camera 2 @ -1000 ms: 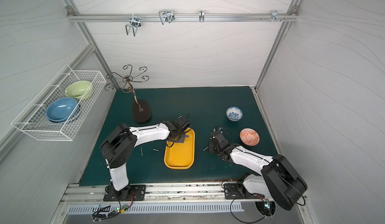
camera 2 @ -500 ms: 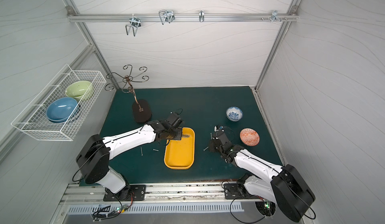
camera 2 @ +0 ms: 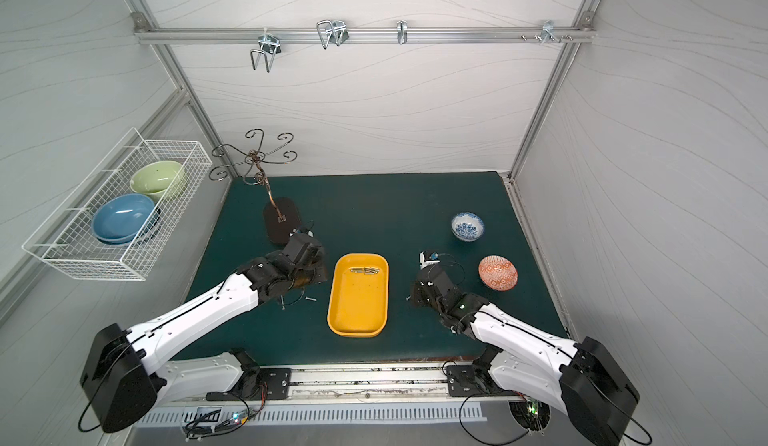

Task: Take out the screws from the storage box
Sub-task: Pick up the screw from the storage box, then place the screw at the center of the board.

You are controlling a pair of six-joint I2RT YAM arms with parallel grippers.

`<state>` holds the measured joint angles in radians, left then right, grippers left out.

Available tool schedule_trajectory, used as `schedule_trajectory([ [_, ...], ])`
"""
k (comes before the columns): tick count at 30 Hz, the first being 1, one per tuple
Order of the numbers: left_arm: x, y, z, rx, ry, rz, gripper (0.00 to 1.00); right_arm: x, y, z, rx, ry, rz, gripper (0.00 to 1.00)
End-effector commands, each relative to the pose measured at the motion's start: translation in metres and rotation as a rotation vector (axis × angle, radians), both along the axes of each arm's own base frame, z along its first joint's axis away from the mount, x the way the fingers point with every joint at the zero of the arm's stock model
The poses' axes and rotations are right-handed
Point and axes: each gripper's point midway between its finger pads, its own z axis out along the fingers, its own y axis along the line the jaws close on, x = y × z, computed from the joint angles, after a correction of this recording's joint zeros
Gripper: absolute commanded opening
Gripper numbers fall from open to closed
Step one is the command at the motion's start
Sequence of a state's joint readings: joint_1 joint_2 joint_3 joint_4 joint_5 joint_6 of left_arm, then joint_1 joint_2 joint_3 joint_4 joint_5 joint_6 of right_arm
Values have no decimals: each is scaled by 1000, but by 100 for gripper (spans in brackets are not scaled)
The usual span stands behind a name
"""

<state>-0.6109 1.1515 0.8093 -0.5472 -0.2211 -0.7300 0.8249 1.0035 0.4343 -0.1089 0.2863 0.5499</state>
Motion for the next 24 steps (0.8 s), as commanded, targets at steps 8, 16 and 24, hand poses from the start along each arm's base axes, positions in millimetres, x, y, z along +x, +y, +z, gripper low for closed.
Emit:
schedule_trajectory([
  [8,-5,42,-45,-74,113,186,0,-9,25,26,-70,-77,63,22],
  [16,-6,60,-73,-120,179,271,0,-18,39,33,-98,-104,102,24],
  [24,-14,78,-89,-111,219,346,0,-22,60,27,-119,-95,170,26],
])
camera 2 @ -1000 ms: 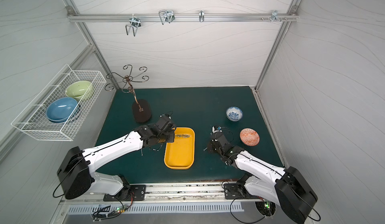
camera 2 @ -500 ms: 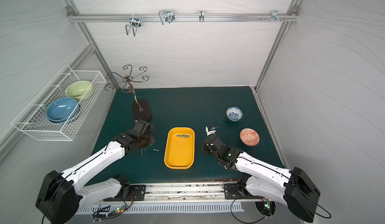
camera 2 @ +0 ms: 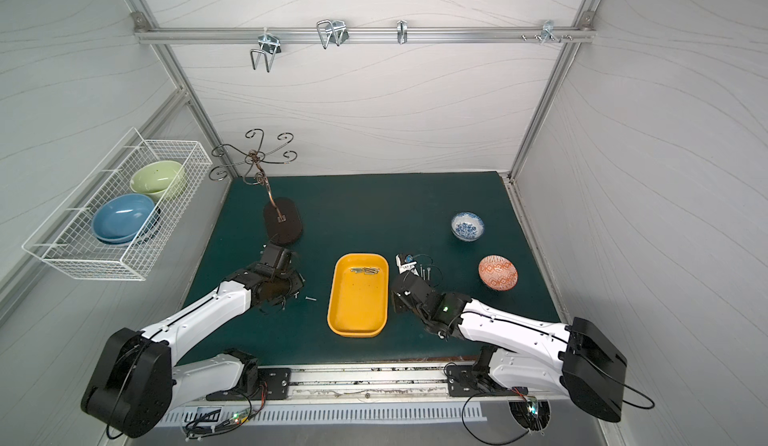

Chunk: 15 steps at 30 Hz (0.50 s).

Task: Take out the screws from the storage box
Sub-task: Place the screw at the center of the board.

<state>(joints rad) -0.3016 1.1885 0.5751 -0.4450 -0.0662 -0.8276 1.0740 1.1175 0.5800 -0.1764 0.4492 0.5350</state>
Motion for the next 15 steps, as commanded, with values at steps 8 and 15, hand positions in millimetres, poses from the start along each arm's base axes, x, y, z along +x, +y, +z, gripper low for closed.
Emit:
schedule_trajectory([
  [8,-6,17,-27,-16,51,100,0,-3,34,-7,-52,20,97,29],
  [15,-9,23,-29,5,62,114,0,-2,51,-13,-86,47,137,30],
])
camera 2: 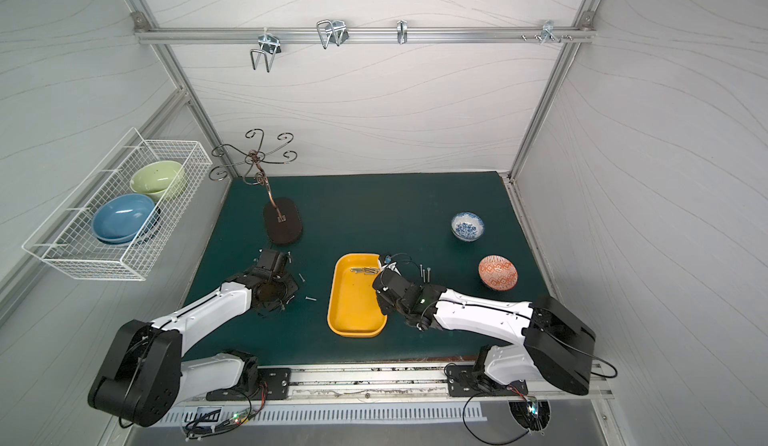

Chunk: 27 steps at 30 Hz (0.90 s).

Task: Take out the screws from the storage box
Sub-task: Place the screw at the center of the board.

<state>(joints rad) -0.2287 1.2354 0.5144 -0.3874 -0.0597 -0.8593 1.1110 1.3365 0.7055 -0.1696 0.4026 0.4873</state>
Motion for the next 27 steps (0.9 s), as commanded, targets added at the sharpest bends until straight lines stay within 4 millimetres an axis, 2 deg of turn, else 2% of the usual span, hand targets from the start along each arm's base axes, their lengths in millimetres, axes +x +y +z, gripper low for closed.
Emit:
schedule_trajectory([
  [1,-3,5,-4,13,12,16,0,-1,14,5,-2,-2,41,30],
  [3,-3,6,-3,18,15,19,0,1,17,4,-11,-3,49,30],
  [7,-3,4,-3,10,14,6,16,5,27,3,-37,-4,71,30],
  [15,-6,1,14,-17,-41,-12,33,14,49,-8,-120,-10,143,32],
  [19,-13,2,27,-35,-85,-12,49,19,62,-19,-153,8,186,34],
  [27,-24,17,53,1,-208,31,60,33,77,-41,-242,73,249,33],
])
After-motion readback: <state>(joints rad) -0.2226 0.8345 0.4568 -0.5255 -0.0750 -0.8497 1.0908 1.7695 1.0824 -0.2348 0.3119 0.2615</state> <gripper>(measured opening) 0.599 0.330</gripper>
